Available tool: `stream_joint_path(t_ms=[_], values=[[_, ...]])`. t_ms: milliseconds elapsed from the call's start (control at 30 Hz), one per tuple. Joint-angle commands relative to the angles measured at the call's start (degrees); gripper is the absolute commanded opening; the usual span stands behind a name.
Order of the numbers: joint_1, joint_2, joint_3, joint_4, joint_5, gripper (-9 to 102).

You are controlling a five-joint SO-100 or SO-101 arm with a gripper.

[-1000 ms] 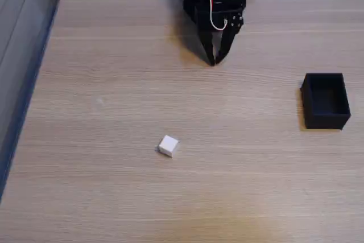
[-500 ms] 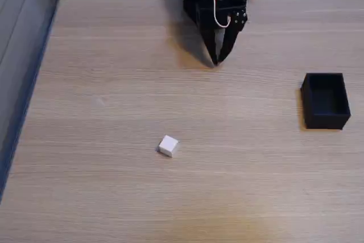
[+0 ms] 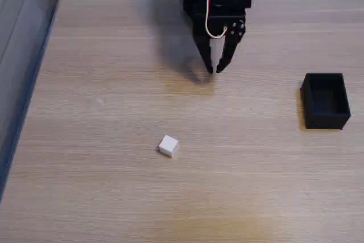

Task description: Pick a white block and place it in the black box.

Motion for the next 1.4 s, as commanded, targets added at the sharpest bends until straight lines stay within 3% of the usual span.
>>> stream_joint_path(t_ms=[0, 267, 1367], values=[[2.1, -7.8, -8.2, -0.5, 4.8, 10], [7.3, -18.5, -14.8, 0.3, 7.6, 25], [16.0, -56.3, -49.7, 4.6, 6.9, 30]])
